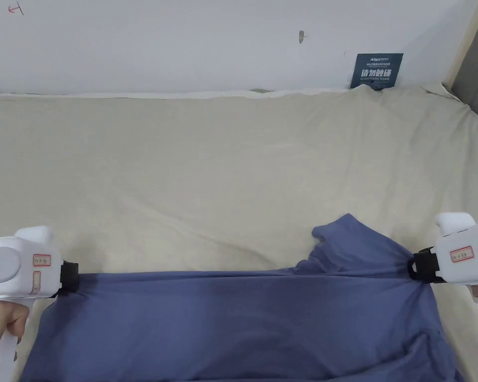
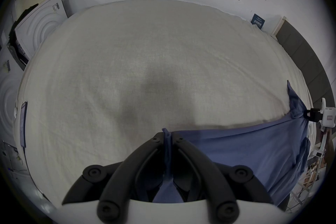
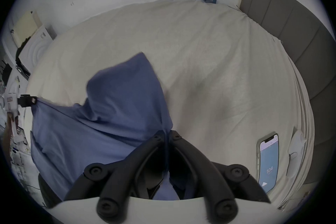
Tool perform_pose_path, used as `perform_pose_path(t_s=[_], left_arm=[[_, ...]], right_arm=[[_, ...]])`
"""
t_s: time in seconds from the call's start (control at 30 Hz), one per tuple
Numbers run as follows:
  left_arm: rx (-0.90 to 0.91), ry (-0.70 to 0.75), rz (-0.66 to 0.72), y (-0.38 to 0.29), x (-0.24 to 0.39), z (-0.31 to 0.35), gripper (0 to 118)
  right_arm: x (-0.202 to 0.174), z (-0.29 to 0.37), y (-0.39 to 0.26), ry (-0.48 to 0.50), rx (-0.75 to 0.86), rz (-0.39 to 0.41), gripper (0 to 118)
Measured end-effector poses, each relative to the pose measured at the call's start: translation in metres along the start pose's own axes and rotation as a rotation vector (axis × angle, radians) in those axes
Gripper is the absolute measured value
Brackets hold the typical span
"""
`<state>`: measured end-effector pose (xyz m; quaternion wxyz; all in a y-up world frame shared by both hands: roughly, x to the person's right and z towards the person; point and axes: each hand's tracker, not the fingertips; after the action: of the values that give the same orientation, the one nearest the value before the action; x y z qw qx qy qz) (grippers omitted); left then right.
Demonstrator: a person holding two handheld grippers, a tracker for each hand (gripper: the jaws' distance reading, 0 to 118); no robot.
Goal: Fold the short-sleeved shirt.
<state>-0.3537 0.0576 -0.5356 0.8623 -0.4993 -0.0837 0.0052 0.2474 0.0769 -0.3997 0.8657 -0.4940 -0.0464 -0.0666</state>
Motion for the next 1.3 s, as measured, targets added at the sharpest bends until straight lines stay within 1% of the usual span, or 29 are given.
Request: perform_pose_path(t_s=[0.13, 0.2, 0.27, 0.4, 0.5, 0.57, 0.63, 0.73, 0.8, 0.9, 1.0, 1.1, 1.17, 1.3], left_arm=[[0.017, -0.004, 0.002, -0.009, -0.005, 0.022, 7], [0.031, -0.013, 0.006, -0.015, -0.008, 0.035, 7], [0.053, -0.025, 0.015, -0.022, -0.009, 0.05, 7], [0.085, -0.034, 0.033, -0.04, -0.015, 0.081, 7], [0.109, -0.045, 0.035, -0.062, -0.02, 0.106, 7], [0.129, -0.053, 0.039, -0.081, -0.023, 0.122, 7], [0.16, -0.045, 0.021, -0.104, -0.025, 0.137, 7], [0.196, -0.055, 0.037, -0.142, -0.029, 0.157, 7], [0.211, -0.054, 0.027, -0.168, -0.028, 0.165, 7], [0.202, -0.043, 0.014, -0.204, -0.027, 0.168, 7], [0.184, -0.044, 0.042, -0.234, -0.029, 0.167, 7], [0.143, -0.044, 0.087, -0.249, -0.043, 0.151, 7], [0.129, -0.039, 0.108, -0.257, -0.045, 0.147, 7], [0.096, -0.024, 0.095, -0.264, -0.045, 0.143, 8]], right_arm=[[-0.007, 0.028, -0.01, -0.008, 0.05, 0.006, 6], [-0.009, 0.041, -0.015, 0.008, 0.078, 0.009, 6], [-0.014, 0.056, -0.02, -0.002, 0.116, 0.02, 6], [-0.018, 0.087, -0.038, 0.027, 0.159, 0.007, 6], [-0.02, 0.109, -0.061, 0.036, 0.191, 0.017, 6], [-0.019, 0.123, -0.08, 0.053, 0.21, 0.008, 6], [-0.018, 0.136, -0.102, 0.066, 0.239, 0.002, 6], [-0.016, 0.15, -0.138, 0.09, 0.257, 0.003, 6], [-0.018, 0.156, -0.162, 0.089, 0.266, 0.005, 6], [-0.017, 0.157, -0.197, 0.101, 0.261, -0.015, 6], [-0.009, 0.151, -0.224, 0.112, 0.229, -0.035, 6], [-0.003, 0.142, -0.238, 0.122, 0.195, -0.083, 6], [-0.002, 0.137, -0.243, 0.126, 0.19, -0.084, 6], [-0.001, 0.13, -0.247, 0.122, 0.159, -0.082, 6]])
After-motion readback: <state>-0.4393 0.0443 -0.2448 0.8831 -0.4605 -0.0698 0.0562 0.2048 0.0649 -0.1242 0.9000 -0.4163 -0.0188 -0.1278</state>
